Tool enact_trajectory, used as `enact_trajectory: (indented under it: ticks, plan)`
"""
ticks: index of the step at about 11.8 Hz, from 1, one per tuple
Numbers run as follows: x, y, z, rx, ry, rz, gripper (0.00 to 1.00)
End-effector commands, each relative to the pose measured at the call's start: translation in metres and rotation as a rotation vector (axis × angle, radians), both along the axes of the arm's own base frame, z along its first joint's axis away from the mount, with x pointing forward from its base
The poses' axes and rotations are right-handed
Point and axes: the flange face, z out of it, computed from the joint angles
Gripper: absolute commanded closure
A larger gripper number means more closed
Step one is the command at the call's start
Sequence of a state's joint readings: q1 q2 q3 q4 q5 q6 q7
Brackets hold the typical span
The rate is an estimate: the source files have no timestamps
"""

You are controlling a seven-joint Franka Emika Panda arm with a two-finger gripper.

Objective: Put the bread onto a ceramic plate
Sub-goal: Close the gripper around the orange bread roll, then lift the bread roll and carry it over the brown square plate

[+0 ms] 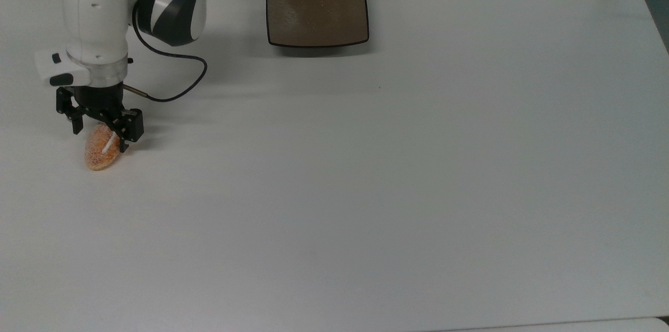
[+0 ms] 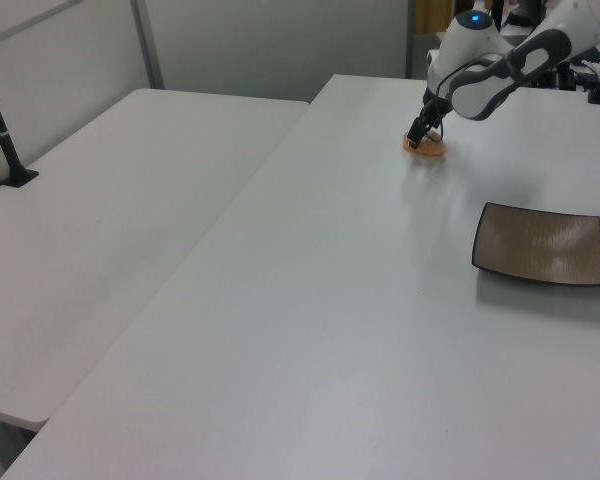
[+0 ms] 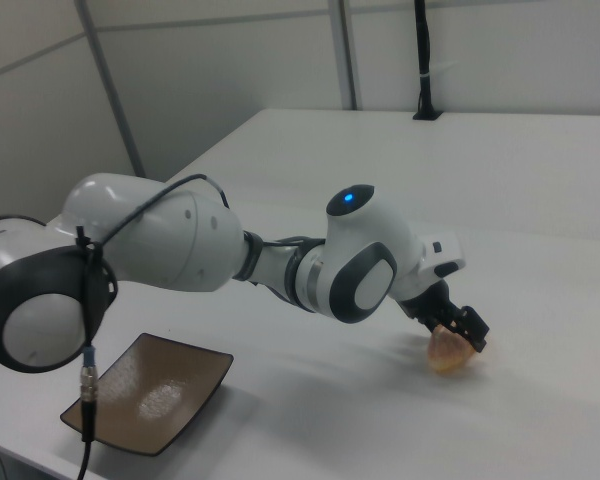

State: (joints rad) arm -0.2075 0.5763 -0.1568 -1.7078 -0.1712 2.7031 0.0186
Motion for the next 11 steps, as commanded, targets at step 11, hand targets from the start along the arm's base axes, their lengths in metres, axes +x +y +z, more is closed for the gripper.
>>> enact_trajectory:
  ticks: [11]
  plan:
    - [-0.012, 0.055, 0.091, 0.007, 0.002, 0.068, 0.51]
